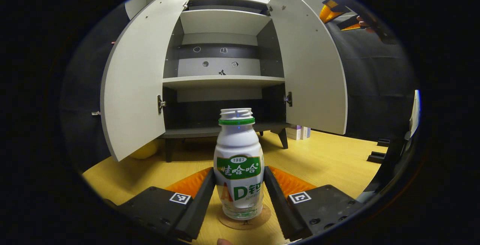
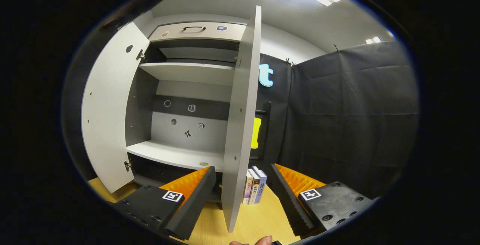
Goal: Grasp the bottle in the cabinet with the left hand and place it on the coaster, then close the right door with the right hand and the left door with the left hand.
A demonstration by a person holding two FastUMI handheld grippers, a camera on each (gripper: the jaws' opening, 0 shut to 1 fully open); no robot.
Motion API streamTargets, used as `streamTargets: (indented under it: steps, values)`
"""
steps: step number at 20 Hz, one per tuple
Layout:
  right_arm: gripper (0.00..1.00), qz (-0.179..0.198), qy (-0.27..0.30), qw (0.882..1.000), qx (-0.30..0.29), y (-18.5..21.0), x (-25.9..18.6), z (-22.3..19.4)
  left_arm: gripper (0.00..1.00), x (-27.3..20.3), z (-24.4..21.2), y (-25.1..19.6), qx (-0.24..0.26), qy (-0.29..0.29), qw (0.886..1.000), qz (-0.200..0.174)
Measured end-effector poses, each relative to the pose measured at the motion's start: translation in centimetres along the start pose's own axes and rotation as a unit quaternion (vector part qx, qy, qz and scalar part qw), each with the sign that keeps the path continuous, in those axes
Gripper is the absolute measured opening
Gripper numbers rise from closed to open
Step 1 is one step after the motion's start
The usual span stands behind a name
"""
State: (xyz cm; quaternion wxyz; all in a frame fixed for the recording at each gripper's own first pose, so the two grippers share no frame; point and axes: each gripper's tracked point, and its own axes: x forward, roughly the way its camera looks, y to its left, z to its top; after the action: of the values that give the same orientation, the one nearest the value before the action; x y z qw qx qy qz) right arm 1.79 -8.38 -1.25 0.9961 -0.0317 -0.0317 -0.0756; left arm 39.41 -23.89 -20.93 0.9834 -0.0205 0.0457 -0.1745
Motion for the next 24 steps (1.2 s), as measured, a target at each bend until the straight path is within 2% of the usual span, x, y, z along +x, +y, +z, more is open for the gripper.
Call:
streamTargets:
  steps: [1, 6, 7, 10, 15, 19, 24]
  values:
    - [0.97, -0.002, 0.0, 1.0, -0.002, 0.0, 0.0, -0.1, 0.81, 0.1, -0.5, 0.1, -0.001, 0.005, 1.0, 0.001]
    - [0.97, -0.003, 0.013, 1.0, -0.001, 0.0, 0.0, -0.9, 0.84, 0.3, -1.0, -0.2, -0.006, 0.017, 1.0, 0.002]
    - [0.97, -0.005, 0.015, 1.0, 0.001, -0.1, 0.0, -0.9, 0.88, 0.3, -1.2, -0.2, -0.008, 0.022, 1.0, 0.002]
    - [0.97, -0.009, 0.018, 1.0, 0.005, -0.1, -0.1, -1.0, 0.92, -0.1, -1.7, 0.0, -0.01, 0.037, 0.999, 0.003]
    - [0.97, -0.007, 0.025, 1.0, 0.012, 0.1, -0.4, -0.9, 0.94, -3.6, -2.6, -0.4, -0.021, 0.079, 0.997, -0.012]
    - [0.97, 0.008, 0.034, 0.999, 0.002, 0.3, -0.9, -1.0, 0.94, -7.4, 1.0, 0.9, -0.034, 0.09, 0.995, 0.007]
    - [0.97, 0.026, 0.032, 0.999, 0.017, 0.0, -1.7, 0.1, 0.94, -10.4, 10.8, 3.4, -0.043, 0.059, 0.997, 0.032]
